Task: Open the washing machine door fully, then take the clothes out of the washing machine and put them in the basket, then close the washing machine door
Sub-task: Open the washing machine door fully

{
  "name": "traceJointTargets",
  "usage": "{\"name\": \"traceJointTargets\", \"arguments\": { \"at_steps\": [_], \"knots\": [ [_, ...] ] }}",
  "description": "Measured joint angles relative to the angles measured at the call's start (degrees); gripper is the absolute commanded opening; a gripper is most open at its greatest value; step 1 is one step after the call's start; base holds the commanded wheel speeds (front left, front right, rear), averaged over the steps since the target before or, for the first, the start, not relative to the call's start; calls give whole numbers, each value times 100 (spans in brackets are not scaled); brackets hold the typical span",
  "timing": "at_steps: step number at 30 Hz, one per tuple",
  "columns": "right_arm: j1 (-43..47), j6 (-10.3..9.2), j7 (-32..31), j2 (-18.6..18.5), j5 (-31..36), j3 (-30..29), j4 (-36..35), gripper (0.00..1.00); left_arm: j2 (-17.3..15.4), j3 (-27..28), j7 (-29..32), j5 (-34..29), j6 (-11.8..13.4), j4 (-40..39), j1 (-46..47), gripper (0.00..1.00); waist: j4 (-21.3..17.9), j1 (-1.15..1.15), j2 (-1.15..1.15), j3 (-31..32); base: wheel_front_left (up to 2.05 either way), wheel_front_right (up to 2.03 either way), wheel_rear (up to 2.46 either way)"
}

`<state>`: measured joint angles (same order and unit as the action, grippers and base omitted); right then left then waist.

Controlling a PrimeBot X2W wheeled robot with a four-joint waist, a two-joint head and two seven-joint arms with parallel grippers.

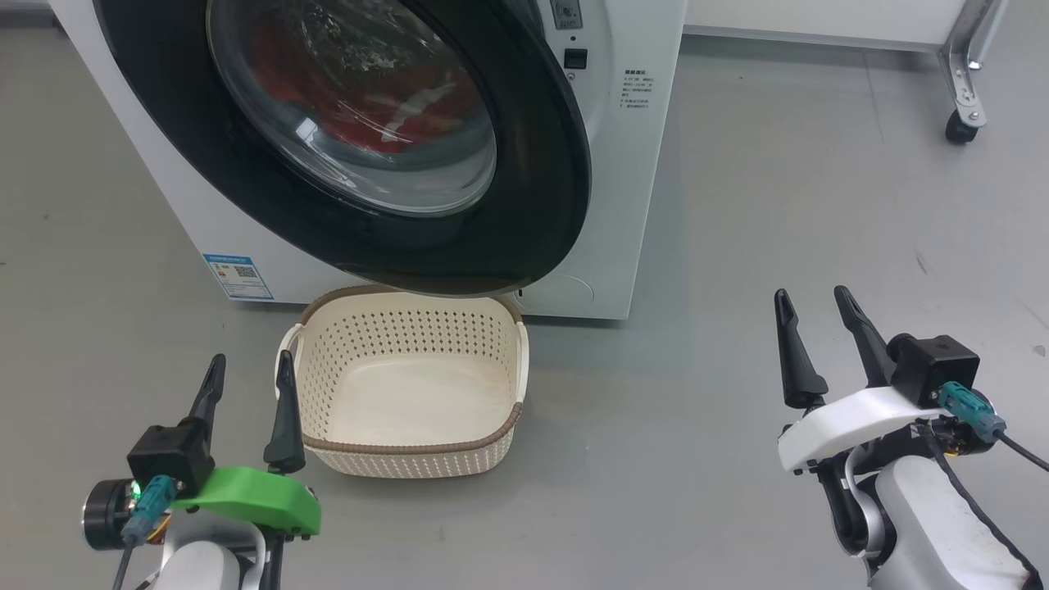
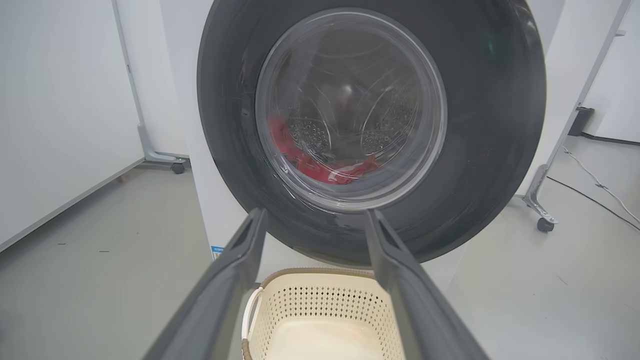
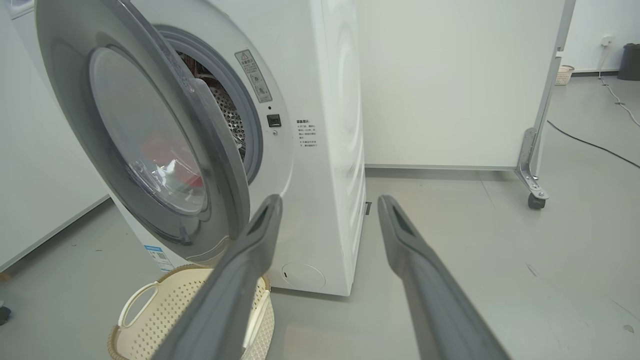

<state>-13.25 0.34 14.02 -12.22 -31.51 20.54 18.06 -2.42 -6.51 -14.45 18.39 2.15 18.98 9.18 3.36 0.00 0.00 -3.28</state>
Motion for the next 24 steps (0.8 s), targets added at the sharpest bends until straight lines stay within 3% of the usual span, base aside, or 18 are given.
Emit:
{"name": "traceJointTargets", "arguments": {
  "at_steps": [24],
  "knots": [
    [207, -1, 16, 40, 87, -71, -207, 100, 4, 37, 0, -33, -42, -33, -74, 100, 15, 0, 0, 47, 0, 0, 0]
  ]
}}
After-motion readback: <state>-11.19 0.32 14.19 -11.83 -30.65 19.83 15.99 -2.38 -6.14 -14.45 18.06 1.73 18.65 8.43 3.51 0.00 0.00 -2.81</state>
